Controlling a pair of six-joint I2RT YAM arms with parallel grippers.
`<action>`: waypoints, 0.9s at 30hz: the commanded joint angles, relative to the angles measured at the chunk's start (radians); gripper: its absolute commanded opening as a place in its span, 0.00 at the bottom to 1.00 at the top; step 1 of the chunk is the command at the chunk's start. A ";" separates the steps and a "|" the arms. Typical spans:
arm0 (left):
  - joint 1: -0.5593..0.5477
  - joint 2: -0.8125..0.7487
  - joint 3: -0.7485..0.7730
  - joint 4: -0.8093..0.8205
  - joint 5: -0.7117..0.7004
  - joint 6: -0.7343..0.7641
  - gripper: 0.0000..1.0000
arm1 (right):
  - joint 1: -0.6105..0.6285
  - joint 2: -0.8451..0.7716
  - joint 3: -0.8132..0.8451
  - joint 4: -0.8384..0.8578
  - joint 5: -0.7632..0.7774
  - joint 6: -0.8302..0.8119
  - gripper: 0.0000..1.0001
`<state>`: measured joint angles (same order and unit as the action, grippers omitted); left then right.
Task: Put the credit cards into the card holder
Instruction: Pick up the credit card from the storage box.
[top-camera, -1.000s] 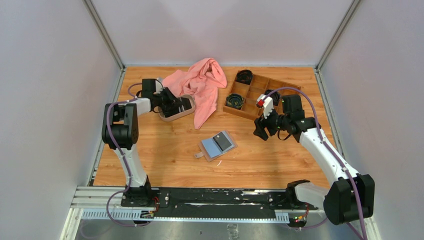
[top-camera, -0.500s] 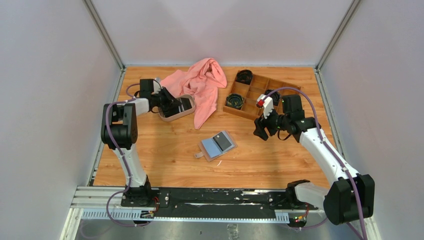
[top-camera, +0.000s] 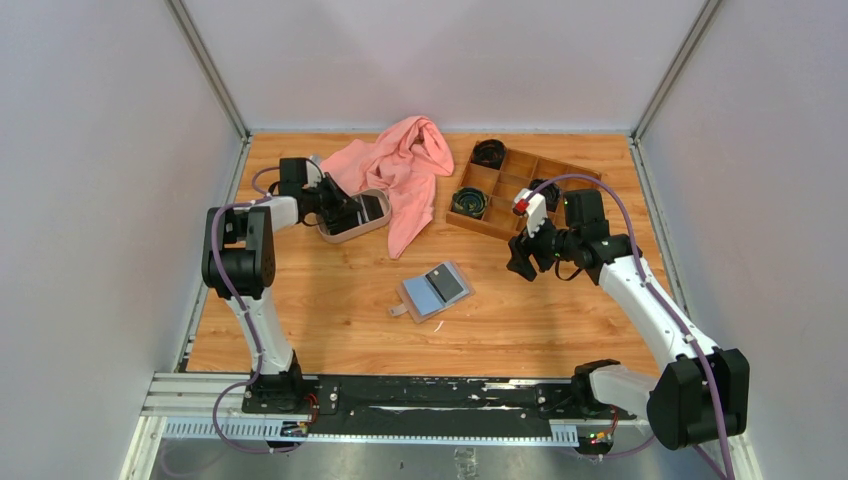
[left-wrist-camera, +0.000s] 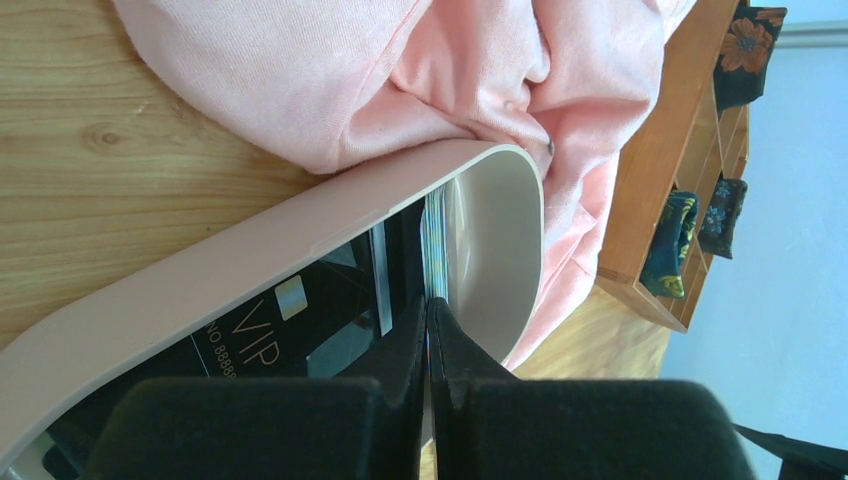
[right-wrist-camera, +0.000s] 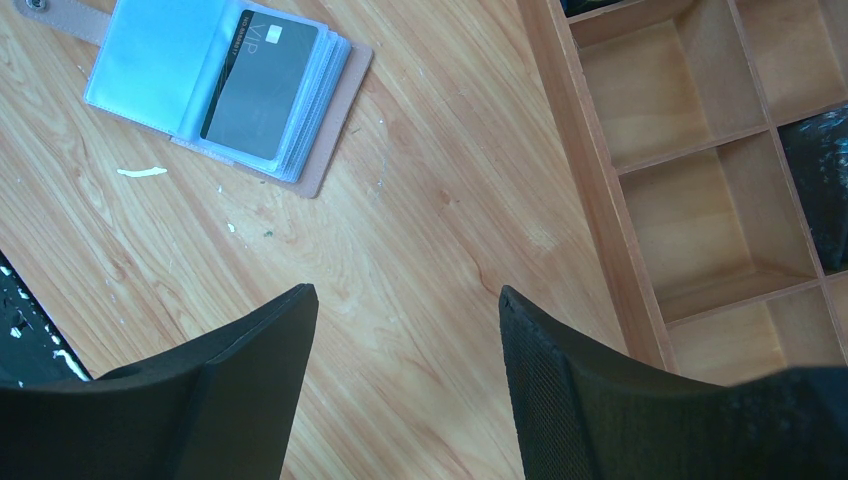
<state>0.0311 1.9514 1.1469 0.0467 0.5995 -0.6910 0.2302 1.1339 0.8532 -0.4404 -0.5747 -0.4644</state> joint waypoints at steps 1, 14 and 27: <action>0.014 -0.025 -0.020 0.010 0.006 0.019 0.00 | 0.018 -0.018 -0.011 -0.015 0.010 -0.011 0.71; 0.043 -0.134 -0.069 0.010 -0.030 0.047 0.00 | 0.018 -0.020 -0.011 -0.017 0.004 -0.013 0.71; 0.075 -0.218 -0.123 0.006 -0.035 0.080 0.00 | 0.018 -0.022 -0.009 -0.034 -0.026 -0.038 0.71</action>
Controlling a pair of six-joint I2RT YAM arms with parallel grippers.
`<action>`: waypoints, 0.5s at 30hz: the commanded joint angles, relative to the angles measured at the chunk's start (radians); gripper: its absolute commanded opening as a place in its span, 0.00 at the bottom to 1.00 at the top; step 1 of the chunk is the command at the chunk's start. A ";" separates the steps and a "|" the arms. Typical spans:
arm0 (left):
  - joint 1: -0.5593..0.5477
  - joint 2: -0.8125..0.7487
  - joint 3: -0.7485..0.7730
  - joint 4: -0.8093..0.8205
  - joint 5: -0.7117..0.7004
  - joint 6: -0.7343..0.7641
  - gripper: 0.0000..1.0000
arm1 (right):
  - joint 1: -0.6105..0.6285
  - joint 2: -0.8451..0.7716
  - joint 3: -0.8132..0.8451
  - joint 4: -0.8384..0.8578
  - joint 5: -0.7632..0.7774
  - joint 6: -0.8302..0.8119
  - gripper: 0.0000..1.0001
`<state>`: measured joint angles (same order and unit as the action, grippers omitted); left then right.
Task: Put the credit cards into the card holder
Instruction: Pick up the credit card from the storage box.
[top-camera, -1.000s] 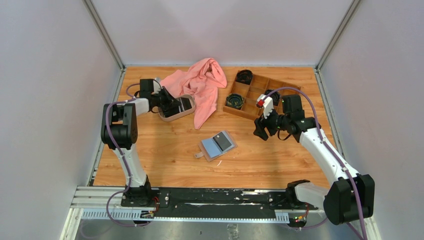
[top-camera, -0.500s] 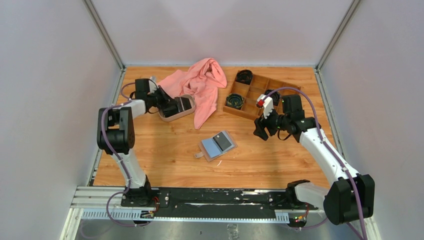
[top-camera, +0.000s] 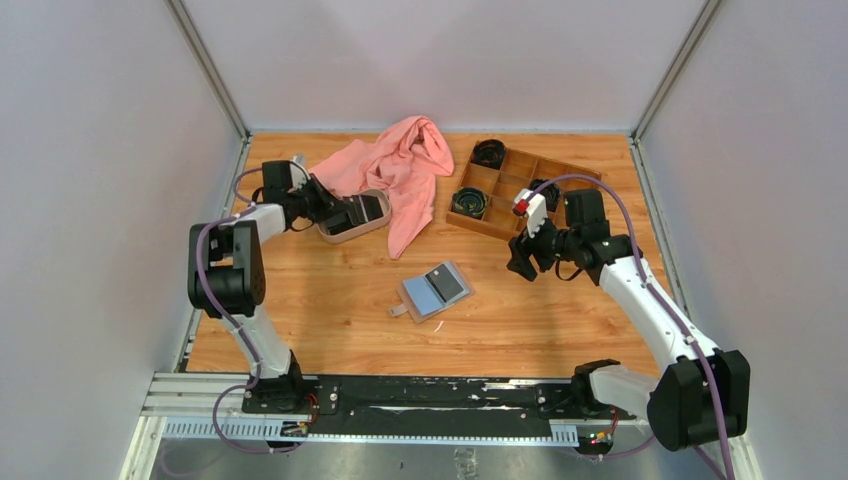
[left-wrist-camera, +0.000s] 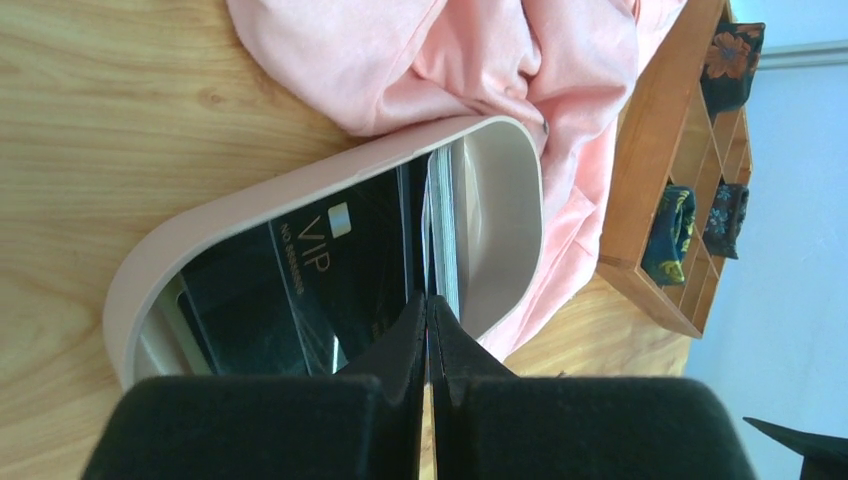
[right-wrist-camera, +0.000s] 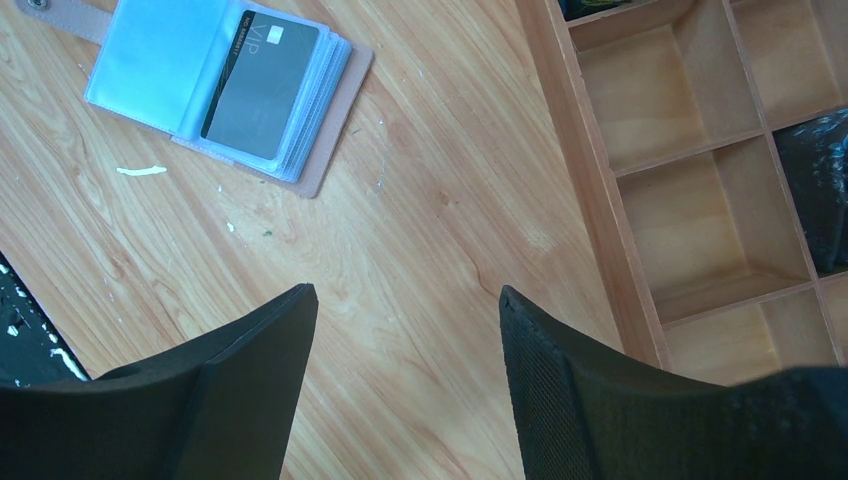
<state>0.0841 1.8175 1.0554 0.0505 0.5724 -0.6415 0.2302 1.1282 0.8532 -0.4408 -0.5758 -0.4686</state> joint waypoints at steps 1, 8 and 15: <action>0.026 -0.106 -0.038 -0.005 -0.014 0.038 0.00 | 0.018 -0.015 -0.008 -0.039 -0.031 -0.040 0.71; 0.034 -0.246 -0.074 -0.119 -0.085 0.123 0.00 | 0.020 -0.019 0.000 -0.064 -0.075 -0.062 0.72; 0.034 -0.423 -0.183 -0.091 -0.015 0.083 0.00 | 0.021 -0.024 0.005 -0.100 -0.153 -0.100 0.72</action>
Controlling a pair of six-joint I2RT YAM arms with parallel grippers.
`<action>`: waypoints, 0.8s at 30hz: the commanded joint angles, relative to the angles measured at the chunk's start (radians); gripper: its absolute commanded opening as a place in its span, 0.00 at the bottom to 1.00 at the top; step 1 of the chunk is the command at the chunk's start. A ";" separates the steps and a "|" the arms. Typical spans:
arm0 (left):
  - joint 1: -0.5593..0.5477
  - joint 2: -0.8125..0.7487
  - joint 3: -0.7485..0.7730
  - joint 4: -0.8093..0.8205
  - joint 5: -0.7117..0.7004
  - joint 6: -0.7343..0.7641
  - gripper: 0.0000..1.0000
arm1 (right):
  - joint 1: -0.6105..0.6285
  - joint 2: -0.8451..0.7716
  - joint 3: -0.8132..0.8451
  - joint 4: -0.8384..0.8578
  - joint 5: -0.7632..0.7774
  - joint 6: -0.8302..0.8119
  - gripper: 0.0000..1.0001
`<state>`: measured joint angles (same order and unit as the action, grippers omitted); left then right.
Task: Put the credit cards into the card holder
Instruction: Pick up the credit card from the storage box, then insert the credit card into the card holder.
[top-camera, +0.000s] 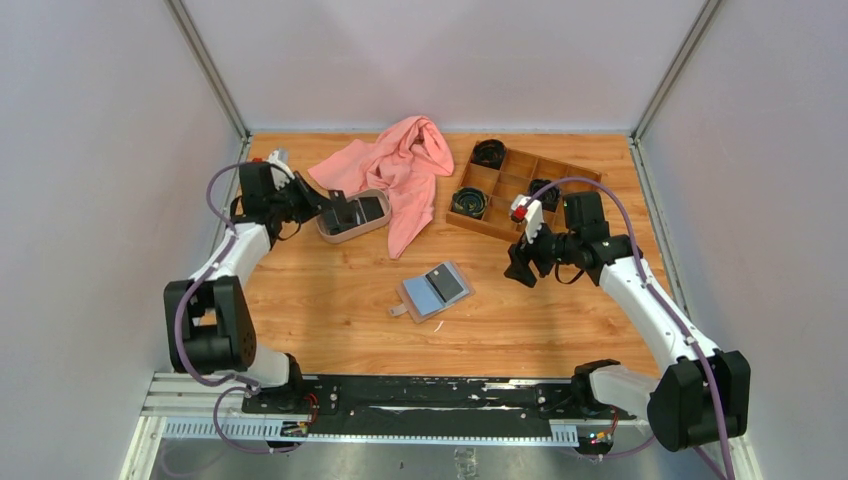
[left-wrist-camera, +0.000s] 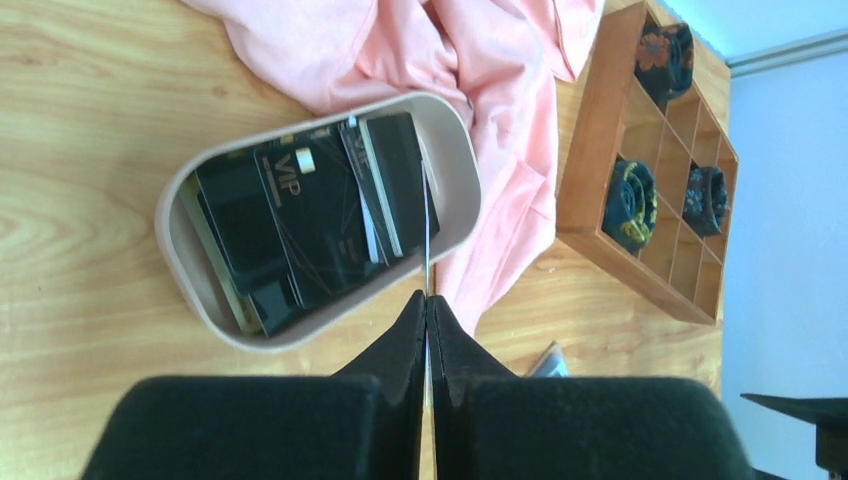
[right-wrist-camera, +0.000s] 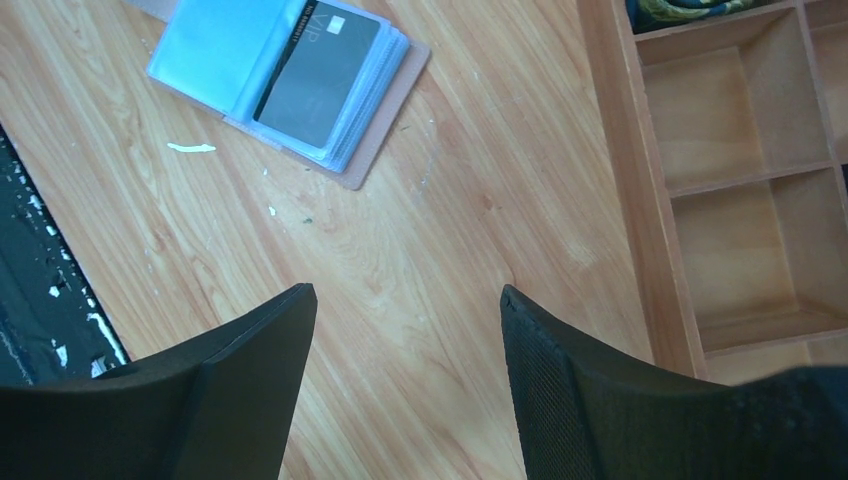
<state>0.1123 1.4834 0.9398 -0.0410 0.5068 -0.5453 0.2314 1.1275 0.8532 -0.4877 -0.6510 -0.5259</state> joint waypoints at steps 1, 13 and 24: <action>0.004 -0.121 -0.093 0.022 0.085 -0.034 0.00 | 0.020 -0.027 0.006 -0.059 -0.111 -0.051 0.72; -0.215 -0.590 -0.347 0.129 0.156 -0.197 0.00 | 0.031 -0.075 -0.032 -0.093 -0.440 -0.120 0.71; -0.528 -0.798 -0.525 0.293 -0.043 -0.312 0.00 | 0.034 -0.046 -0.049 -0.110 -0.591 -0.125 0.71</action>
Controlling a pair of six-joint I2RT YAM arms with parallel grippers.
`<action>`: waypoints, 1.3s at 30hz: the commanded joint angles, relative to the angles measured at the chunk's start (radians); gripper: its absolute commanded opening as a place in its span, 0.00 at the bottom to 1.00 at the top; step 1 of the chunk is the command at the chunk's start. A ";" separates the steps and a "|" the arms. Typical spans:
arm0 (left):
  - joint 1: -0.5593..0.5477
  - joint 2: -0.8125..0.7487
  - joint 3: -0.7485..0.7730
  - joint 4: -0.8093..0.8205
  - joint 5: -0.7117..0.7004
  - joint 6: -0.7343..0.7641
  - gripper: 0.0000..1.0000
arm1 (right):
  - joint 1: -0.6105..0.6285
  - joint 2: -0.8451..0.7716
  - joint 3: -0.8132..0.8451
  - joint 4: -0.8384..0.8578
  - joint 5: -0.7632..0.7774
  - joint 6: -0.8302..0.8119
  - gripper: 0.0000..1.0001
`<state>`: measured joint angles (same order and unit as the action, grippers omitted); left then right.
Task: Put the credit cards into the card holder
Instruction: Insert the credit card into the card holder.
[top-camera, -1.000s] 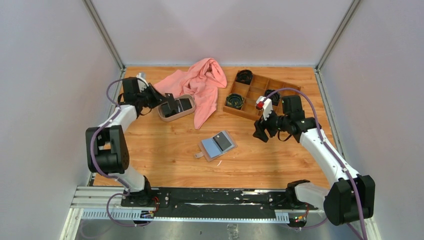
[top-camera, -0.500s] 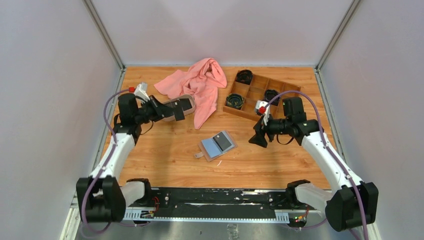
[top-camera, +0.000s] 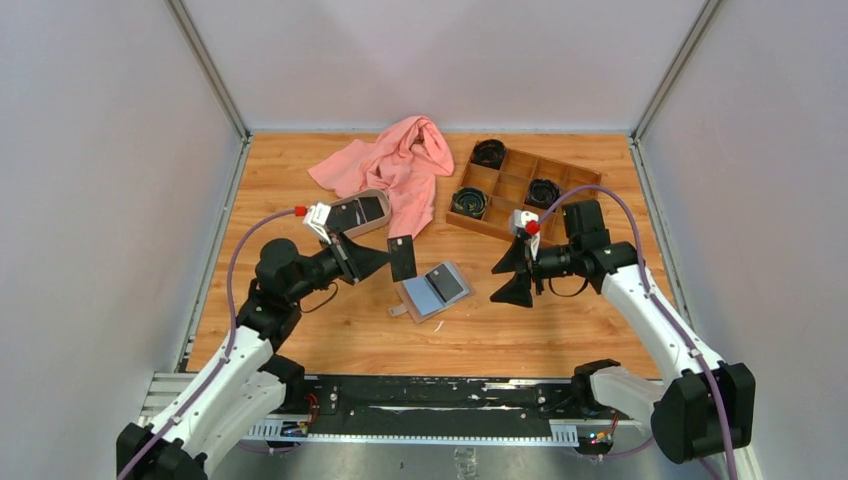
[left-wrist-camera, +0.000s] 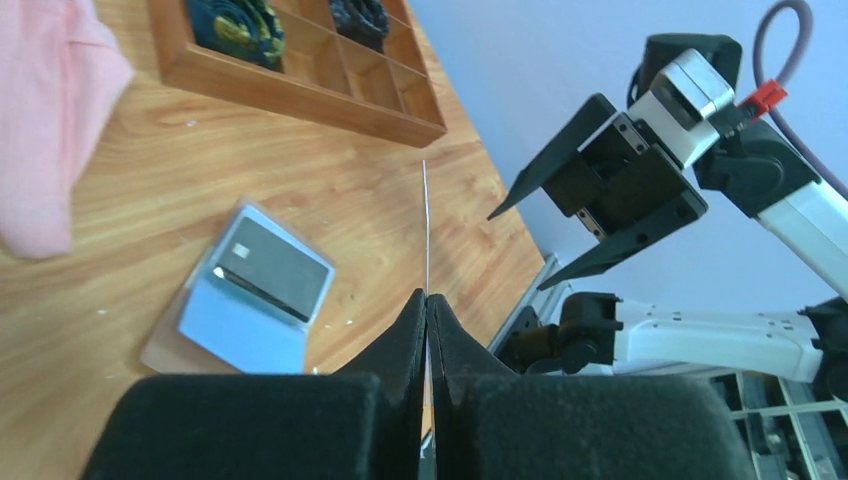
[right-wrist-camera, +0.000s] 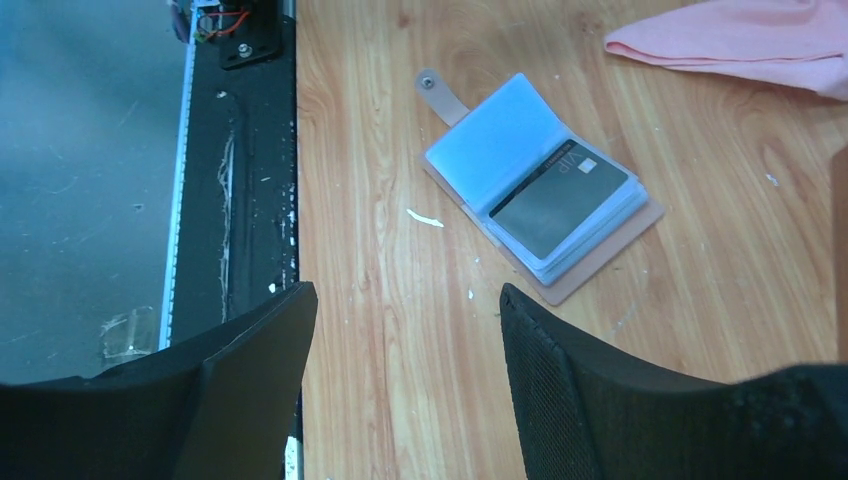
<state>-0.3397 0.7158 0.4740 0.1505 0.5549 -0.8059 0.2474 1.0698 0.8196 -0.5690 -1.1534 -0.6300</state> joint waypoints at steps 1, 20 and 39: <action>-0.095 -0.031 -0.076 0.124 -0.101 -0.056 0.00 | 0.018 0.016 -0.015 -0.029 -0.095 -0.018 0.71; -0.395 0.041 -0.335 0.591 -0.333 -0.052 0.00 | 0.026 0.093 0.001 0.015 -0.113 0.088 0.71; -0.514 0.250 -0.363 0.870 -0.430 -0.038 0.00 | 0.042 0.100 -0.060 0.310 -0.175 0.439 0.70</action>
<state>-0.8284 0.9287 0.1139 0.9173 0.1677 -0.8669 0.2642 1.1625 0.7963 -0.4023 -1.2984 -0.3580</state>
